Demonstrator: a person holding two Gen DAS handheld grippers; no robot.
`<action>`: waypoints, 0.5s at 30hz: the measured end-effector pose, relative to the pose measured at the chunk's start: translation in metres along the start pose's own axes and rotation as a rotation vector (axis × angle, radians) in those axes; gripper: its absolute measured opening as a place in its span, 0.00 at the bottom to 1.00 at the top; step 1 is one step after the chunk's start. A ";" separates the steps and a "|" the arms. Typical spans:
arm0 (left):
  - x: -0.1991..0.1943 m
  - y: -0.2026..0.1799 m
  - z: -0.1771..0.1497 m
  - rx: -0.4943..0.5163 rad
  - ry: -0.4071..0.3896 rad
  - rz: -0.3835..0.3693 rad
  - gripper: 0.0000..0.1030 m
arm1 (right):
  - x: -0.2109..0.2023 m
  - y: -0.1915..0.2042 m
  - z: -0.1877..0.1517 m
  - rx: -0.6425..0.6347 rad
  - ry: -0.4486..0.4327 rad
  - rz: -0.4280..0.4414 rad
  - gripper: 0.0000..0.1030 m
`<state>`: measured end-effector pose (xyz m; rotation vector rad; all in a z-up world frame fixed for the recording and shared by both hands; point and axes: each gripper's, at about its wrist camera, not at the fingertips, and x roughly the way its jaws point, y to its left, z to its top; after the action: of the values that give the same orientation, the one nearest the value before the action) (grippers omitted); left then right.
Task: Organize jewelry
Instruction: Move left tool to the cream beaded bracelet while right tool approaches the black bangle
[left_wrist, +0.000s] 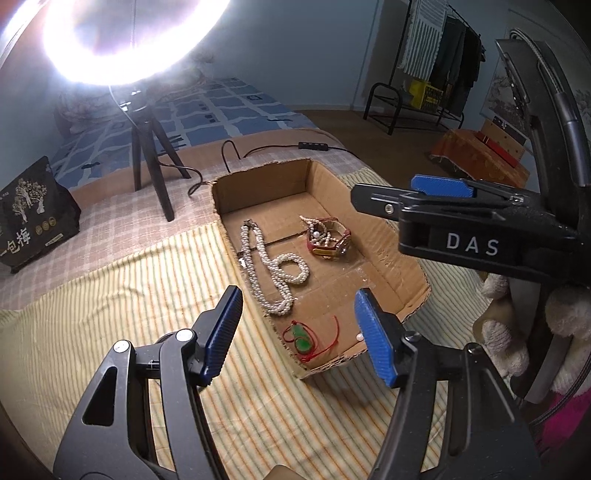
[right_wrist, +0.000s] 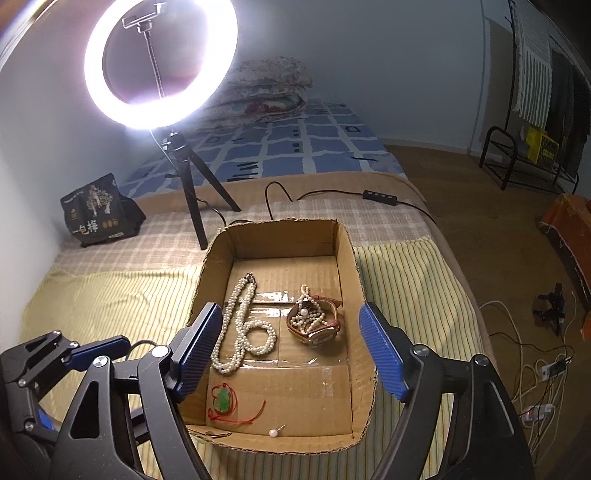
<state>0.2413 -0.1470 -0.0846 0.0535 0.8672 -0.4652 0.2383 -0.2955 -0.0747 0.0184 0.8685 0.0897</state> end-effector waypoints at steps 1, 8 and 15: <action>-0.002 0.001 0.000 -0.001 -0.002 0.001 0.63 | -0.002 0.001 0.000 -0.002 -0.002 0.000 0.74; -0.016 0.015 -0.008 -0.011 -0.012 0.017 0.63 | -0.014 0.012 -0.001 -0.021 -0.028 0.001 0.74; -0.029 0.028 -0.016 0.000 -0.018 0.047 0.63 | -0.026 0.021 -0.001 -0.026 -0.058 0.015 0.74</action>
<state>0.2257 -0.1074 -0.0771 0.0693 0.8468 -0.4216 0.2196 -0.2768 -0.0547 0.0028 0.8088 0.1139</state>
